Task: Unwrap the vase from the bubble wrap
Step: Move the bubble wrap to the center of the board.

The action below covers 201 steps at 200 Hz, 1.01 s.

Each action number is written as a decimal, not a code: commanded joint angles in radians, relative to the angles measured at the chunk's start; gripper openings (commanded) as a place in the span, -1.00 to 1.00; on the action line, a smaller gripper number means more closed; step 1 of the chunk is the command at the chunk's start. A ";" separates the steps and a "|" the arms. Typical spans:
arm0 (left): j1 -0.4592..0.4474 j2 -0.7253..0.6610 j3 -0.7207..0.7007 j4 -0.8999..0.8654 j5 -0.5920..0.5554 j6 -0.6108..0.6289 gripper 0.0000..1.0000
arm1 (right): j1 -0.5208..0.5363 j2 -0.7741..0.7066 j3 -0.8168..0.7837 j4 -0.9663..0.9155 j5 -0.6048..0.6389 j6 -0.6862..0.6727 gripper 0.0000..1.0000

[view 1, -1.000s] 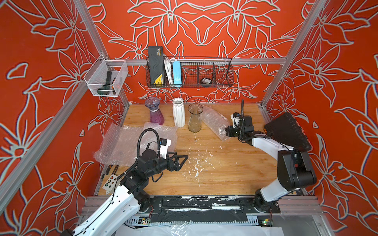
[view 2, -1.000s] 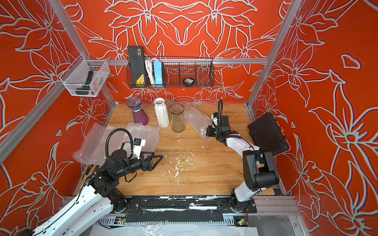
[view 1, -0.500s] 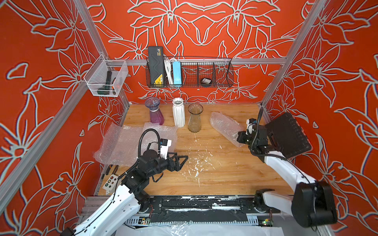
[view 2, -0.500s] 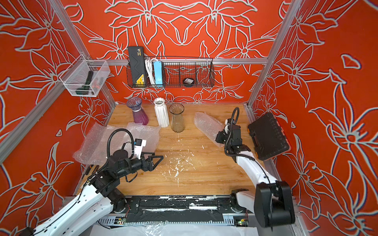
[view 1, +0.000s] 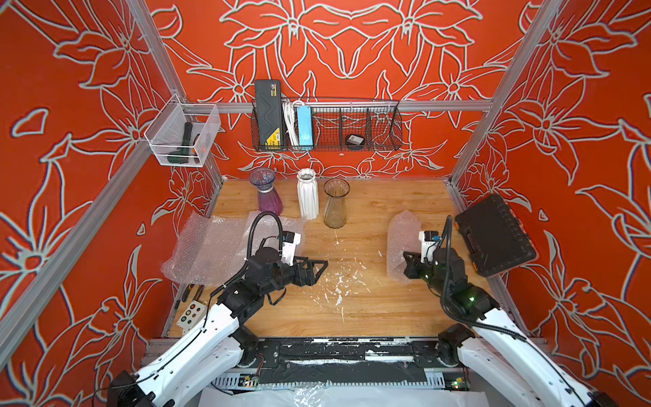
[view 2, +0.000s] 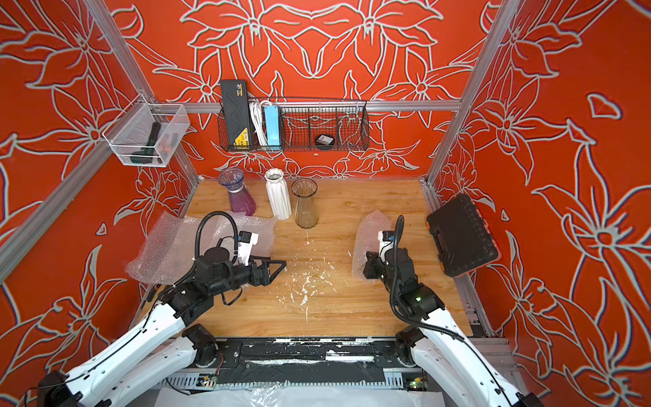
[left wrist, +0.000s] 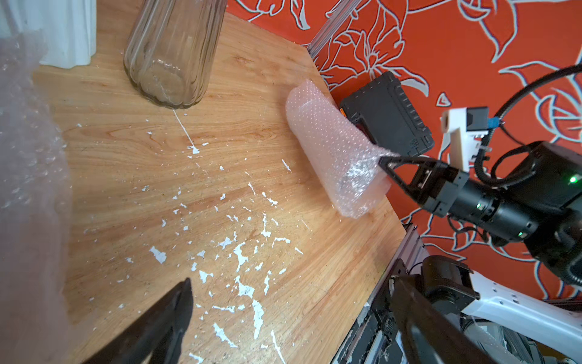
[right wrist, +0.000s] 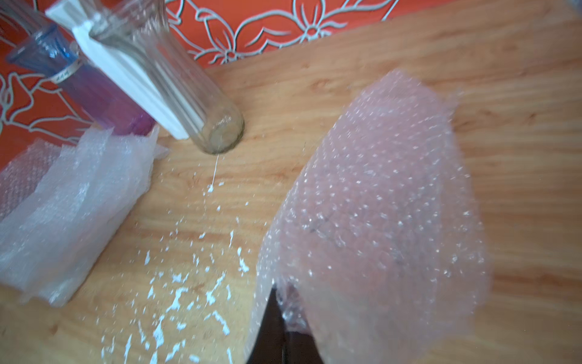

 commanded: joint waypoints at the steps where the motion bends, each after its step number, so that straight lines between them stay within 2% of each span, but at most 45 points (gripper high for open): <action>1: -0.007 -0.025 0.036 0.001 -0.013 0.035 0.93 | 0.079 -0.079 -0.011 -0.059 0.072 0.064 -1.00; 31: -0.007 -0.061 0.038 -0.070 -0.075 0.076 0.93 | 0.166 -0.144 -0.036 -0.135 0.076 0.101 -1.00; 65: -0.007 -0.059 0.039 -0.067 -0.070 0.076 0.93 | 0.243 -0.192 -0.089 -0.155 0.043 0.161 -1.00; 108: -0.006 -0.051 0.011 -0.028 -0.061 0.052 0.93 | 0.377 -0.220 -0.100 -0.195 0.078 0.169 -1.00; 134: -0.006 -0.034 0.010 -0.032 -0.064 0.060 0.93 | 0.458 -0.149 -0.088 -0.176 0.088 0.154 -1.00; 175: -0.007 -0.014 0.009 -0.036 -0.048 0.051 0.94 | 0.623 0.054 -0.019 -0.079 0.188 0.114 -0.79; 201: -0.006 -0.021 -0.017 -0.027 -0.051 0.042 0.94 | 0.673 0.185 0.041 0.020 0.212 0.091 -0.68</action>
